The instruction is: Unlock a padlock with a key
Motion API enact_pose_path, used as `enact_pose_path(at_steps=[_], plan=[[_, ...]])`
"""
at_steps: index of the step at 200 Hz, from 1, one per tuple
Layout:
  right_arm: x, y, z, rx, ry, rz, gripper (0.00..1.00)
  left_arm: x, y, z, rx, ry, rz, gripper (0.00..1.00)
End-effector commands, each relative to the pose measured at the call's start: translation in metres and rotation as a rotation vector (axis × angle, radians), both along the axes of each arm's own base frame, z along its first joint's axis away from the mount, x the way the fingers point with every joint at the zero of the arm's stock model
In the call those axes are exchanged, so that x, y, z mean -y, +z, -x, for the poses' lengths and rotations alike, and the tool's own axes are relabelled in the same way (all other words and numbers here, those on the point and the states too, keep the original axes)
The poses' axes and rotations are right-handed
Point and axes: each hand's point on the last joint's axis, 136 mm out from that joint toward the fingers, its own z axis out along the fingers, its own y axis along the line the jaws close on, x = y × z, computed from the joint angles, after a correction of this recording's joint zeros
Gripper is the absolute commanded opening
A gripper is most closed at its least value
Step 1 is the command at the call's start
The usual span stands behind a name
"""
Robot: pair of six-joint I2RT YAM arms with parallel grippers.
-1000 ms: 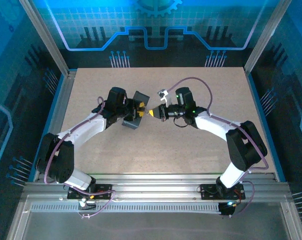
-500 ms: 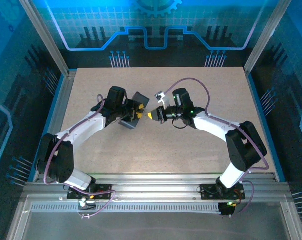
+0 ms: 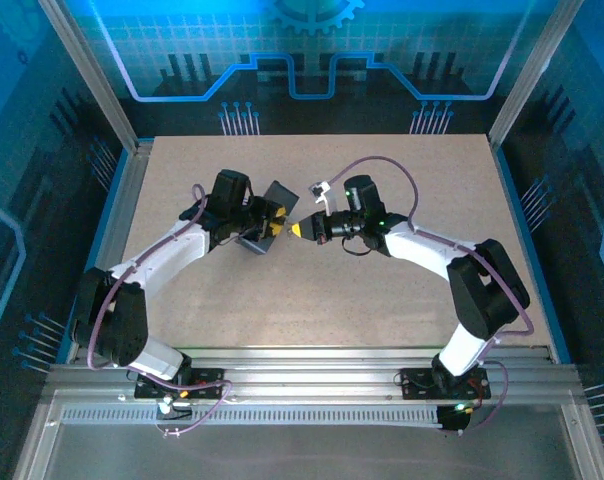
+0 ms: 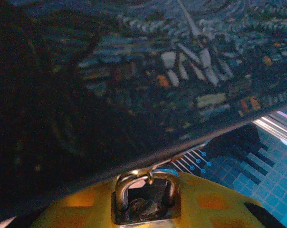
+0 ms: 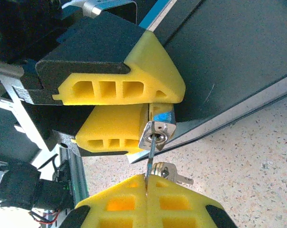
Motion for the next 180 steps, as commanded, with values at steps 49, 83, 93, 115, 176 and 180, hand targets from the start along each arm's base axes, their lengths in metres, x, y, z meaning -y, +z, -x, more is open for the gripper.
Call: enact_pose_path(at_steps=[49,83,93,115,176,180], plan=[[-0.017,0.018,0.004,-0.029,0.058,-0.075,0.0,0.008,0.051,-0.001,0.163,-0.099,-0.002,0.0],[-0.023,0.01,0.004,-0.031,0.061,-0.036,0.0,0.009,0.049,-0.001,0.159,-0.101,0.003,0.0],[-0.023,0.009,0.002,-0.035,0.053,-0.037,0.0,0.008,0.049,-0.001,0.157,-0.108,-0.006,0.0],[-0.022,0.011,0.002,-0.029,0.046,-0.039,0.02,0.002,0.048,0.002,0.165,-0.119,-0.067,0.0],[-0.027,0.012,0.001,-0.032,0.052,-0.053,0.08,0.004,0.045,0.003,0.156,-0.118,-0.05,0.0],[-0.027,0.013,0.001,-0.031,0.052,-0.055,0.08,0.004,0.045,0.003,0.156,-0.119,-0.049,0.0]])
